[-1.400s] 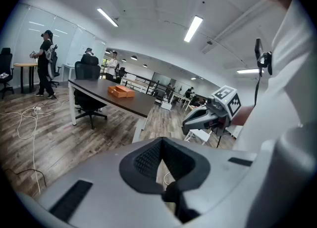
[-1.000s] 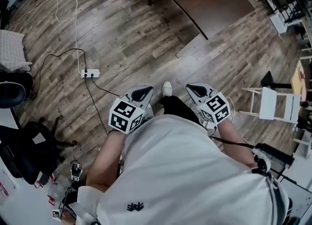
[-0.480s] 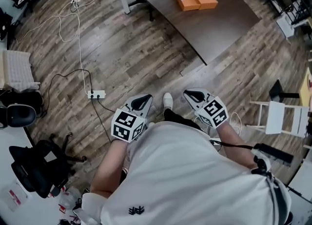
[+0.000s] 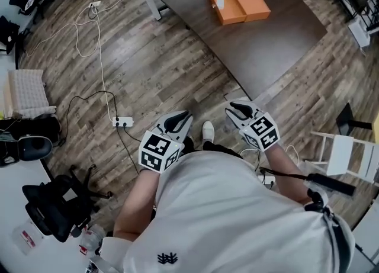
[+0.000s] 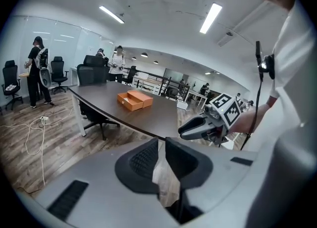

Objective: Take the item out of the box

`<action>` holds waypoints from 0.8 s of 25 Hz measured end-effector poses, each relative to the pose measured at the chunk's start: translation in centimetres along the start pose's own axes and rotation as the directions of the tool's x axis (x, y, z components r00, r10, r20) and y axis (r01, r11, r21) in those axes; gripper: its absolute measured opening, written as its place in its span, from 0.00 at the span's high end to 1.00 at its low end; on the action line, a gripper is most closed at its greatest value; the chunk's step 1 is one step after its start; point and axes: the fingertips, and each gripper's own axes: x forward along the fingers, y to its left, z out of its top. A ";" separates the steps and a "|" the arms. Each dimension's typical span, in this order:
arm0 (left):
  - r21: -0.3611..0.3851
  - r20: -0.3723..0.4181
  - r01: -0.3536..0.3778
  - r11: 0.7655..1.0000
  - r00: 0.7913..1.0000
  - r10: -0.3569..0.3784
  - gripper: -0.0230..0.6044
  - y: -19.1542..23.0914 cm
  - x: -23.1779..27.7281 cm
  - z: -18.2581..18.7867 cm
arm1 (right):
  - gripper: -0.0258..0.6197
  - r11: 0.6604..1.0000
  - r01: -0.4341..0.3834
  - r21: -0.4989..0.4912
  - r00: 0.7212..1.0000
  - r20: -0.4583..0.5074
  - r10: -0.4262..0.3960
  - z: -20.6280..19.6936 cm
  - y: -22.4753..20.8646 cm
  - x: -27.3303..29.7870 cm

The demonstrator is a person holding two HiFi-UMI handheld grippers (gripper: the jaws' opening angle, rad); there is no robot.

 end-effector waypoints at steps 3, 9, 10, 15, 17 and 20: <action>-0.006 -0.015 0.011 1.000 1.000 -0.011 0.89 1.7 1.1 1.1 | 0.83 1.000 0.004 0.018 1.000 -0.003 -0.004 0.9 -2.0 1.6; -0.009 -0.013 0.022 1.000 1.000 -0.022 0.91 8.3 3.3 3.5 | 0.84 0.997 0.061 0.044 0.998 -0.010 -0.061 4.1 -6.4 5.8; -0.003 -0.010 0.029 1.000 1.000 -0.029 0.93 9.6 3.6 4.1 | 0.84 0.996 0.073 0.056 0.997 -0.015 -0.072 4.7 -7.2 6.6; 0.041 -0.010 0.109 0.993 0.994 -0.108 0.95 16.1 4.3 8.1 | 0.85 0.981 0.163 0.105 0.987 -0.023 -0.161 9.5 -10.8 10.5; 0.068 -0.012 0.147 0.987 0.989 -0.147 0.95 18.7 4.4 9.5 | 0.86 0.972 0.199 0.126 0.980 -0.021 -0.198 11.5 -12.4 12.2; 0.108 -0.026 0.180 0.978 0.984 -0.178 0.95 22.8 4.5 11.0 | 0.86 0.951 0.256 0.176 0.966 -0.013 -0.258 13.9 -15.4 14.7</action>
